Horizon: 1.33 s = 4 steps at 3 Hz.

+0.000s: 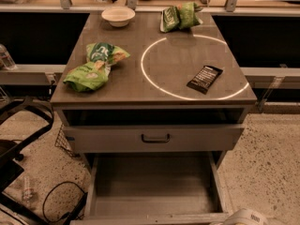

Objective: Close middle drawer

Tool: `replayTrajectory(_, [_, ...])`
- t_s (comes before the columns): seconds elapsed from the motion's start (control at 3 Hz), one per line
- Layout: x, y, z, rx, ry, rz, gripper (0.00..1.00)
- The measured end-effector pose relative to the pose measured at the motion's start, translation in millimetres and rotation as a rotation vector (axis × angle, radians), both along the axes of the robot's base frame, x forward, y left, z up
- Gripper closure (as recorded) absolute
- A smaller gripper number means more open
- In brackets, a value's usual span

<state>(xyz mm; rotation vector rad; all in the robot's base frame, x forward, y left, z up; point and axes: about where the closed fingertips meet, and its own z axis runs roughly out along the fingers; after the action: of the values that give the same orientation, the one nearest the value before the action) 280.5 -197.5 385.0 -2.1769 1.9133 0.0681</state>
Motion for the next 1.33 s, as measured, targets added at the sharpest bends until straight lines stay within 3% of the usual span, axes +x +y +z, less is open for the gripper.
replayTrajectory(1.33, [66.6, 75.6, -8.5, -0.027, -0.121, 0.106, 1.0])
